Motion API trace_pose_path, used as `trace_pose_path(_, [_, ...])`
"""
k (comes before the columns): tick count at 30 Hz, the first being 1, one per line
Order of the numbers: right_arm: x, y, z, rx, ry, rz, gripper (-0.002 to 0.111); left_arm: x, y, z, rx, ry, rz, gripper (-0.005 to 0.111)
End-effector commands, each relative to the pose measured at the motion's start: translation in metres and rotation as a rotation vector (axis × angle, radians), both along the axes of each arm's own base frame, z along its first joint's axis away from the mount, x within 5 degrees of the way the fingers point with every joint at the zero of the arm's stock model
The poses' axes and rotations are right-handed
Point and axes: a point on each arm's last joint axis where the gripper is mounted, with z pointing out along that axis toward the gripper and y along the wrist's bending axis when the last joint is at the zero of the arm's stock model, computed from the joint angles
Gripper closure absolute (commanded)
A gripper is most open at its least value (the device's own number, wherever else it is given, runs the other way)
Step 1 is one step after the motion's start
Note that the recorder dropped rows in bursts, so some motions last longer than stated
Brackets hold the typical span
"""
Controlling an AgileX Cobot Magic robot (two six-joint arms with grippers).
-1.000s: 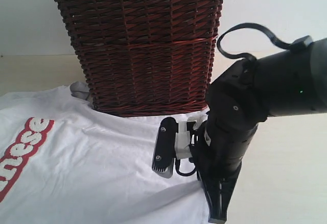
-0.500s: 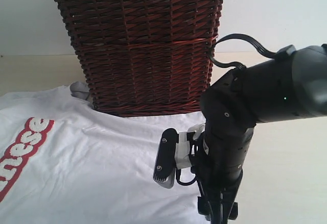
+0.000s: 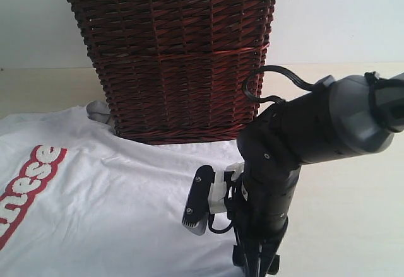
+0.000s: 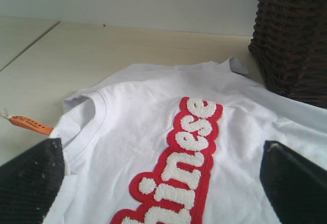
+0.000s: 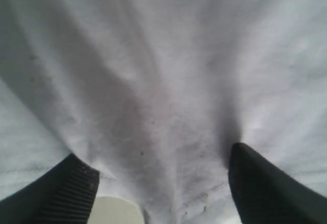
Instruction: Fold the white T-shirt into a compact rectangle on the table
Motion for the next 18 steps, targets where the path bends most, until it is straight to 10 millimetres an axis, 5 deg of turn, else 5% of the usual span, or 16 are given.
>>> trace_pose_path(1, [-0.0002, -0.0031, -0.0063, -0.029, 0.020, 0.000, 0.057, 0.0000, -0.0005, 0.0017, -0.001, -0.017, -0.008, 0.002])
trace_pose_path(10, [-0.0002, -0.0031, -0.0063, -0.029, 0.020, 0.006, 0.107, 0.0000, -0.0005, 0.0017, -0.001, -0.017, -0.008, 0.002])
trace_pose_path(18, [-0.0002, -0.0030, -0.0063, -0.029, 0.020, 0.008, 0.108, 0.0000, -0.0005, 0.0017, -0.001, -0.017, -0.008, 0.002])
